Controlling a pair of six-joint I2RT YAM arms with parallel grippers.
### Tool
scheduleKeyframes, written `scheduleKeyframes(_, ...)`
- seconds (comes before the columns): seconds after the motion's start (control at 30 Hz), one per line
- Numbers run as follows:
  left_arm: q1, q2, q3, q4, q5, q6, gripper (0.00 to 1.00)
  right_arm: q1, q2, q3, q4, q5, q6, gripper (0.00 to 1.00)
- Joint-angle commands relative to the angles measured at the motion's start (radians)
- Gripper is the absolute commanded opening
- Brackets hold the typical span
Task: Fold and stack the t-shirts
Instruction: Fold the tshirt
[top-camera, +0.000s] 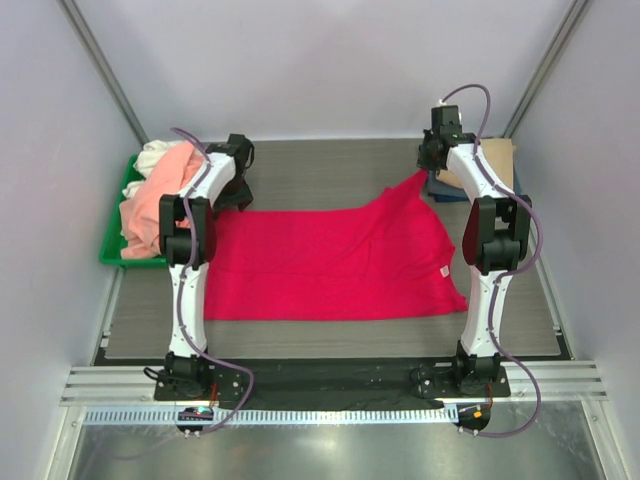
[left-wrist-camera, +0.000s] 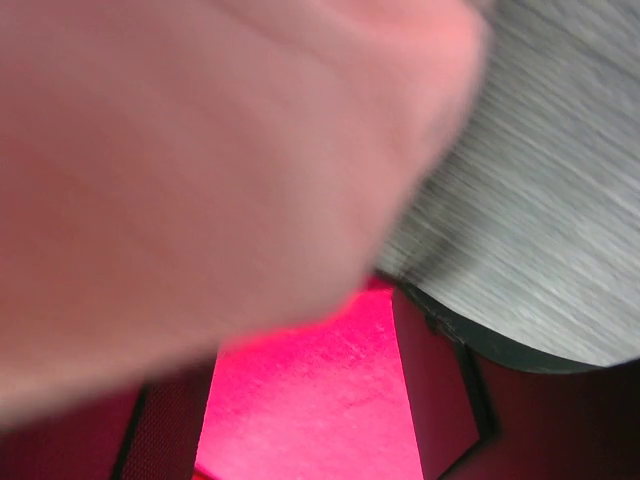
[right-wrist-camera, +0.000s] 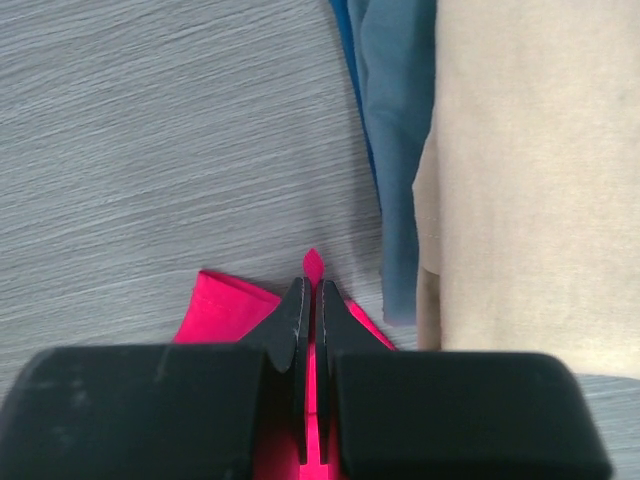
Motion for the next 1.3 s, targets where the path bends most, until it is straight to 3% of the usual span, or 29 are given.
scheduleKeyframes(0.0, 0.044, -0.009, -0.033, 0.046, -0.043, -0.035, 0.7, -0.005, -0.019, -0.007, 0.047, -0.036, 0.014, 0.01)
scheduleKeyframes(0.47, 0.062, -0.14, -0.154, 0.212, -0.019, -0.045, 0.74, -0.003, -0.004, -0.011, 0.054, -0.072, 0.028, 0.01)
scheduleKeyframes(0.8, 0.061, -0.137, -0.204, 0.254, -0.025, -0.072, 0.73, -0.003, 0.006, -0.01, 0.054, -0.095, 0.033, 0.01)
scheduleKeyframes(0.93, 0.061, -0.115, -0.205, 0.246, 0.001, -0.084, 0.6, -0.002, 0.009, -0.011, 0.056, -0.102, 0.037, 0.01)
scheduleKeyframes(1.07, 0.05, -0.135, -0.245, 0.26, 0.026, -0.098, 0.35, -0.003, 0.006, -0.01, 0.056, -0.099, 0.036, 0.01)
scheduleKeyframes(1.27, 0.035, -0.164, -0.265, 0.228, 0.038, -0.132, 0.08, -0.002, -0.007, 0.002, 0.053, -0.149, 0.043, 0.01)
